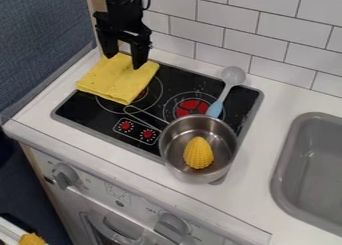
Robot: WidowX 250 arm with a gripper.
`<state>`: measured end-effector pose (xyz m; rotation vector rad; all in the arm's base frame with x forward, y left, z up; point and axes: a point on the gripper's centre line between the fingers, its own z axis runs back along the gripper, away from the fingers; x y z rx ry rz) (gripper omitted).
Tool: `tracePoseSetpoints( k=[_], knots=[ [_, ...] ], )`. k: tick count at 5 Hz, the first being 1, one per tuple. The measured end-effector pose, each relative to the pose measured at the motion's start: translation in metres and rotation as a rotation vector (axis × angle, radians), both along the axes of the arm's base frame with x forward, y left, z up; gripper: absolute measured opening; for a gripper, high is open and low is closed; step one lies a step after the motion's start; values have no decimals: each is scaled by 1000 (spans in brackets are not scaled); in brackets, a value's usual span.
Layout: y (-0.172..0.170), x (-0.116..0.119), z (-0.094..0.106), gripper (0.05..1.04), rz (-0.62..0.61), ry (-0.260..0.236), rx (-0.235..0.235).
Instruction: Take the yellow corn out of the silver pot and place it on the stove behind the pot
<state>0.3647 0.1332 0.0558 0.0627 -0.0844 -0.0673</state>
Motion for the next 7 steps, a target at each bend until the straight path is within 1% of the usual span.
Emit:
tracePoseSetpoints(
  k=[1,2,3,4,5,6,7],
  knots=[
    [-4,-6,-15,999,2,40,-21],
    [-28,-16,5,999,-28,-8,-43],
    [-61,-36,42,999,-74,-104,-58],
    [-85,-58,42,999,-138,-93,-84],
    [-104,-71,25,999,-222,-45,-77],
    [-128,-78,5,999,-325,-25,-57],
    [-156,-84,-4,999,-460,-25,-28]
  ],
)
